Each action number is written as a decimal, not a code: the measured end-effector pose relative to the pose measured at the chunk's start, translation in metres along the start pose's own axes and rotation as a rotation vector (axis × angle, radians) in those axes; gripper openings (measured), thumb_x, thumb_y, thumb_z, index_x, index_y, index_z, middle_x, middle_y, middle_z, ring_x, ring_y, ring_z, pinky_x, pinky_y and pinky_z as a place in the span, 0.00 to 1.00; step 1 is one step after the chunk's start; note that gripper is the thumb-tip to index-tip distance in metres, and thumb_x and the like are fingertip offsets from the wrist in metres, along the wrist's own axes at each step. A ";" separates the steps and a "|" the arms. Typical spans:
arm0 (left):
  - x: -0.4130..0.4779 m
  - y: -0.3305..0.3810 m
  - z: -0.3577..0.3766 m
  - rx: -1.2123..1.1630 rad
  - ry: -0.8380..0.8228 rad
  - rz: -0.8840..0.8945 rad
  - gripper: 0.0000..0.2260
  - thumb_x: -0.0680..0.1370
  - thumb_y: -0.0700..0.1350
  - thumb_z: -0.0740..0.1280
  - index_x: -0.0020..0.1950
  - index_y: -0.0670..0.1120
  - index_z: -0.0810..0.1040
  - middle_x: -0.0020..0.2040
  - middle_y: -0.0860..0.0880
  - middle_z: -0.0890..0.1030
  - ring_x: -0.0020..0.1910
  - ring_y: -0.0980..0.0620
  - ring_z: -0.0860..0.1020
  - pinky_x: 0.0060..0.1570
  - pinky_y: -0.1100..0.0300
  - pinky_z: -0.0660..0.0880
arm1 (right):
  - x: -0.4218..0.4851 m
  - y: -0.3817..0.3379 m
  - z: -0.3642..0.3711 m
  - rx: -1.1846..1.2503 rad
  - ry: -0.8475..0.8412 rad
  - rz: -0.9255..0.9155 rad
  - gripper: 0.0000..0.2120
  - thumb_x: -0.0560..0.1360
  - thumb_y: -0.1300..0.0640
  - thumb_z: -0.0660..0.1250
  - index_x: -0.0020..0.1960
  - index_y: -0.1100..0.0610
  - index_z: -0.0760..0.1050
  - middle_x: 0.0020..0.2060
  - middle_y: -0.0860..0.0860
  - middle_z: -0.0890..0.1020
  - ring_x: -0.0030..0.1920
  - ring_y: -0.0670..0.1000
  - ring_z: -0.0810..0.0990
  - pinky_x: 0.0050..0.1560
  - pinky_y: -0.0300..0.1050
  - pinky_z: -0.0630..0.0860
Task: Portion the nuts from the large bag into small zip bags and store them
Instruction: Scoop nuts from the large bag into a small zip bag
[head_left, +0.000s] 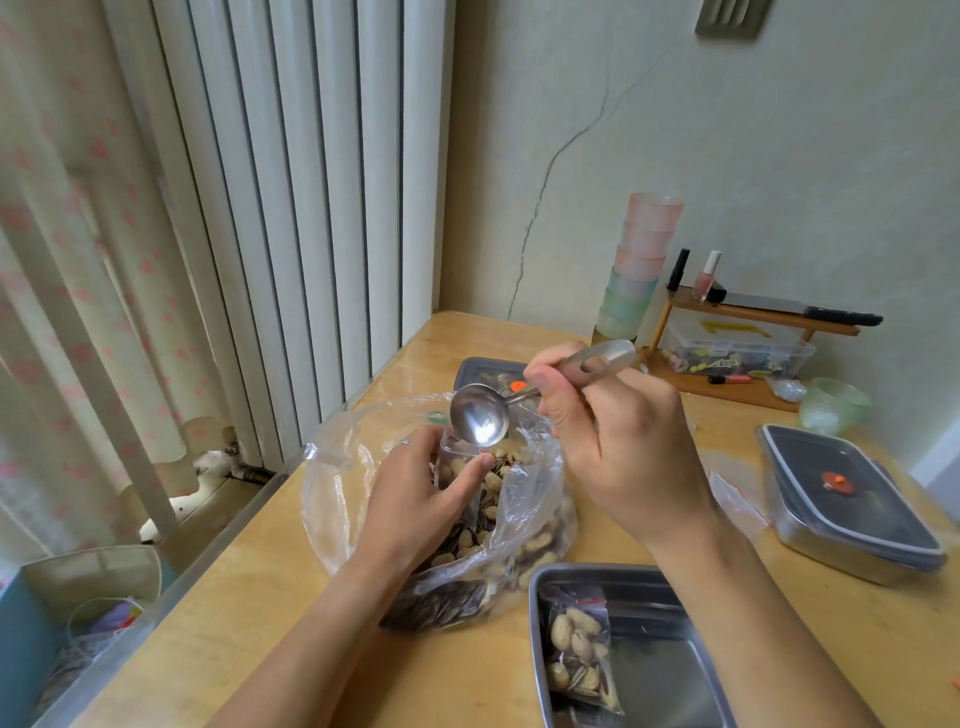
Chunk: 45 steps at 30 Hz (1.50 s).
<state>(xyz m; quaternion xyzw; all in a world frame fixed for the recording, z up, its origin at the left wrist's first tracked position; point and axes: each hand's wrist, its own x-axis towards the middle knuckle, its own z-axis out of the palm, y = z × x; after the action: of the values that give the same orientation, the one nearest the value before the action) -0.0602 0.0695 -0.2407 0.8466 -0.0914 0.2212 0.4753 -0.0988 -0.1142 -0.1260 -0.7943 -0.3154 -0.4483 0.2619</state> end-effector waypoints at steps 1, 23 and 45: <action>0.000 0.000 0.000 -0.001 0.002 0.001 0.18 0.75 0.66 0.69 0.55 0.54 0.78 0.43 0.58 0.82 0.43 0.59 0.79 0.44 0.50 0.79 | 0.000 -0.001 0.000 0.003 0.000 0.005 0.13 0.85 0.57 0.62 0.49 0.63 0.80 0.39 0.54 0.84 0.33 0.52 0.80 0.35 0.45 0.74; 0.003 0.014 -0.018 -0.043 0.091 -0.217 0.14 0.78 0.47 0.73 0.51 0.41 0.72 0.39 0.52 0.72 0.36 0.57 0.71 0.37 0.72 0.70 | -0.008 0.009 0.009 -0.244 -0.284 0.474 0.19 0.87 0.54 0.58 0.38 0.54 0.73 0.29 0.47 0.73 0.29 0.42 0.70 0.34 0.31 0.69; 0.000 -0.003 -0.013 0.100 0.208 -0.273 0.10 0.79 0.50 0.70 0.50 0.50 0.69 0.43 0.54 0.74 0.40 0.62 0.71 0.40 0.52 0.66 | -0.015 0.006 0.022 -0.225 -0.432 0.420 0.19 0.85 0.49 0.50 0.49 0.56 0.76 0.32 0.48 0.73 0.35 0.52 0.76 0.37 0.46 0.72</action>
<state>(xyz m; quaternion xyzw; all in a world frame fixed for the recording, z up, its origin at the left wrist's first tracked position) -0.0629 0.0825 -0.2375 0.8462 0.0850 0.2454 0.4653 -0.0888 -0.1070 -0.1503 -0.9428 -0.1412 -0.2377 0.1862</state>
